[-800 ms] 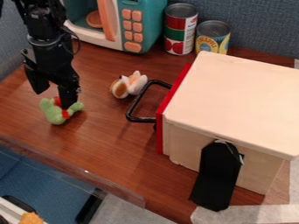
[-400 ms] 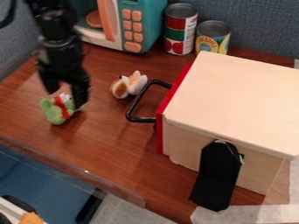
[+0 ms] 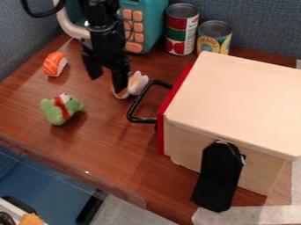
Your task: Put the object on the drawer
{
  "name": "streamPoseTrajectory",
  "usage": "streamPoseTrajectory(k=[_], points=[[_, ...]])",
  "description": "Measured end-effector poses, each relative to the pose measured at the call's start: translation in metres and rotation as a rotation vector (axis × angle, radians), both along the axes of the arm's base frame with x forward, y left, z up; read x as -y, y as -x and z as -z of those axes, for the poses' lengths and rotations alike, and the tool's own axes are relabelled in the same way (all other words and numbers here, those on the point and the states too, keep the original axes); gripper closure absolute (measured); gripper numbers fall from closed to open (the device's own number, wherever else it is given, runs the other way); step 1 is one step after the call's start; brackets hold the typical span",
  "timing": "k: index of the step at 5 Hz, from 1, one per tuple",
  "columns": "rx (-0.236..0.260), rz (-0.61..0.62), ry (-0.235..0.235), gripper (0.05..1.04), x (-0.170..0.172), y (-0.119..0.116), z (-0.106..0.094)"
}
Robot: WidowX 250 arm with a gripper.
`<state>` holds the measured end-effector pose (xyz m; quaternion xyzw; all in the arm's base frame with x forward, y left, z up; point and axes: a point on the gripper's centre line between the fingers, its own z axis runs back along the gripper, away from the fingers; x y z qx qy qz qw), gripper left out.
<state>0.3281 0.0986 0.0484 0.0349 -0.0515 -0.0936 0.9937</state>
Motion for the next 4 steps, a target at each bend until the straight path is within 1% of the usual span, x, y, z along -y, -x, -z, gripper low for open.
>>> streamPoseTrajectory(k=[1,2,3,4], points=[[0.031,-0.005,0.041,0.083,0.006,-0.018,0.000],[-0.001,-0.030,0.015,0.083,0.003,-0.024,0.019],[-0.051,-0.066,-0.042,0.133,-0.008,-0.028,0.045],[-0.042,-0.091,-0.036,0.394,-0.016,-0.032,0.047]])
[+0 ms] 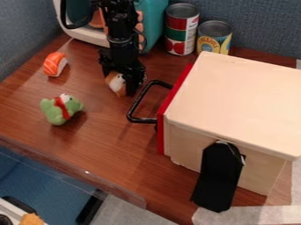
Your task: Put the object on the drawer
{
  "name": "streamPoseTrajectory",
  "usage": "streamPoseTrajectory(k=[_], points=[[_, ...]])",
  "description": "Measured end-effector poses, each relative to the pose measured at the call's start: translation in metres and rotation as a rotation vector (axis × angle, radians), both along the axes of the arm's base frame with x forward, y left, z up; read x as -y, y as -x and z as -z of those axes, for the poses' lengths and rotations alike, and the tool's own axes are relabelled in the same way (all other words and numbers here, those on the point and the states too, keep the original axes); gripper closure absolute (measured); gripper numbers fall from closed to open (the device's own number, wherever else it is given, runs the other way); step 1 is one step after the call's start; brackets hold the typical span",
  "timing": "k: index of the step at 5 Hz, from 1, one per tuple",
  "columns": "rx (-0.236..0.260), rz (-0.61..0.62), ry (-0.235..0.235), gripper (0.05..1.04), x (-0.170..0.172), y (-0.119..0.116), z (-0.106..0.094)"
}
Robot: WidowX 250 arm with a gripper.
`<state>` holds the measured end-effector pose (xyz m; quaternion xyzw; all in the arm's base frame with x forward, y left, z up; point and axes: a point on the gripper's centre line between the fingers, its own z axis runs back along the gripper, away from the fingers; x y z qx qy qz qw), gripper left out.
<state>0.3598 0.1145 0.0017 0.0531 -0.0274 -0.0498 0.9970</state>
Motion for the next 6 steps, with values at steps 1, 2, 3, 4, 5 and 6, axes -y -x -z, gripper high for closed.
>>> streamPoseTrajectory(k=[1,2,3,4,5,6], points=[[-0.017,-0.003,0.041,0.543,0.001,0.015,-0.005],[0.054,-0.021,0.075,0.564,0.005,0.015,-0.054],[0.078,0.076,0.124,0.565,0.046,0.021,-0.104],[0.077,0.215,0.133,0.564,0.099,0.030,-0.136],[0.054,0.326,0.080,0.565,0.145,0.037,-0.143],[0.030,0.430,0.052,0.565,0.193,0.050,-0.137]])
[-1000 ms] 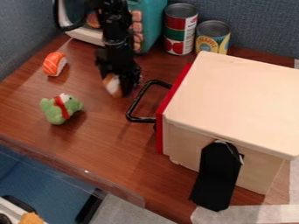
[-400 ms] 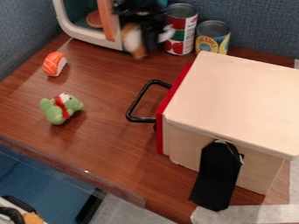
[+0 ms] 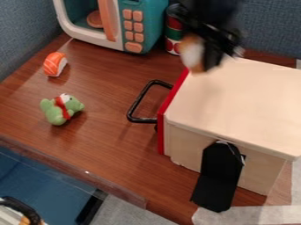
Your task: Put the object on the drawer
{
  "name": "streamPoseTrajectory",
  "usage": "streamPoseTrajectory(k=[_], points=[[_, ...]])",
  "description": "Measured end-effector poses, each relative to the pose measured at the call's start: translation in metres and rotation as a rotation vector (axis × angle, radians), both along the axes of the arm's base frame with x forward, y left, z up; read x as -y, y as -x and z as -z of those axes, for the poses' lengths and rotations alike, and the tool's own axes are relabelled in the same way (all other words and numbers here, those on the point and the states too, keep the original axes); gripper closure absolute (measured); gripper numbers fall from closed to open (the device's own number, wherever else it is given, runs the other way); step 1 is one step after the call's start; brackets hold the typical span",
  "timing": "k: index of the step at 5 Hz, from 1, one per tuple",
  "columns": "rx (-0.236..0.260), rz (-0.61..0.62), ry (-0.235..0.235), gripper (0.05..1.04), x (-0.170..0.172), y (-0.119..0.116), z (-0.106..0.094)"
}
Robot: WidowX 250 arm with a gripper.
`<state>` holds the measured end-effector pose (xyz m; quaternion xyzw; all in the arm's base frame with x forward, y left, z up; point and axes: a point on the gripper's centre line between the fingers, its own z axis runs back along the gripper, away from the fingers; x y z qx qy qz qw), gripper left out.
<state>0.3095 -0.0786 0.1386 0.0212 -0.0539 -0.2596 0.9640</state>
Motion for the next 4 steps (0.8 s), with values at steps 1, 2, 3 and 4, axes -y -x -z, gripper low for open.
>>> streamPoseTrajectory(k=[1,2,3,4], points=[[-0.033,0.019,-0.016,0.480,0.006,0.006,0.011],[-0.068,0.013,-0.017,0.293,0.010,0.007,0.021],[-0.110,-0.023,0.002,0.083,0.008,0.011,0.016],[-0.121,-0.056,0.021,0.081,-0.004,0.011,-0.004]])
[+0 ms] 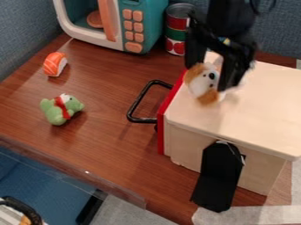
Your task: Put the object on the drawer
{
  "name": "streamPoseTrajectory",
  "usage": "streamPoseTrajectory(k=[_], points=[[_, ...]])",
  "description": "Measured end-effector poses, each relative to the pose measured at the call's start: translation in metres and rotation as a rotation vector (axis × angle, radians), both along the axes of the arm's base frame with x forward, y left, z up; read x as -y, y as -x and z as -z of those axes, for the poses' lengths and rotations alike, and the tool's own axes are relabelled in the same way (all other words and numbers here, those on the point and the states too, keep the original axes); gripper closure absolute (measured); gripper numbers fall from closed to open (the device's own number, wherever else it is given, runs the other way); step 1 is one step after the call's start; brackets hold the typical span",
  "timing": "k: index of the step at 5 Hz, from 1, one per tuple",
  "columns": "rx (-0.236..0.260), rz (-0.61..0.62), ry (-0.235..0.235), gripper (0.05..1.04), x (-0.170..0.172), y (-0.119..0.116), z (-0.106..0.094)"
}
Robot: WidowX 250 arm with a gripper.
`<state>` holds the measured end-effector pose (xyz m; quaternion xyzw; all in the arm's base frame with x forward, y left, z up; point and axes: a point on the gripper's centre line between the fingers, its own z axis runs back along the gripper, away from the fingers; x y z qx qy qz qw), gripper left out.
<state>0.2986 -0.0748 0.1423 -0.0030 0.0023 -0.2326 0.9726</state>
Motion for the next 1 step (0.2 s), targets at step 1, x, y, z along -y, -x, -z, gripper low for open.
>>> streamPoseTrajectory(k=[1], points=[[0.045,-0.041,0.009,0.083,-0.0111,0.0078,-0.0403]])
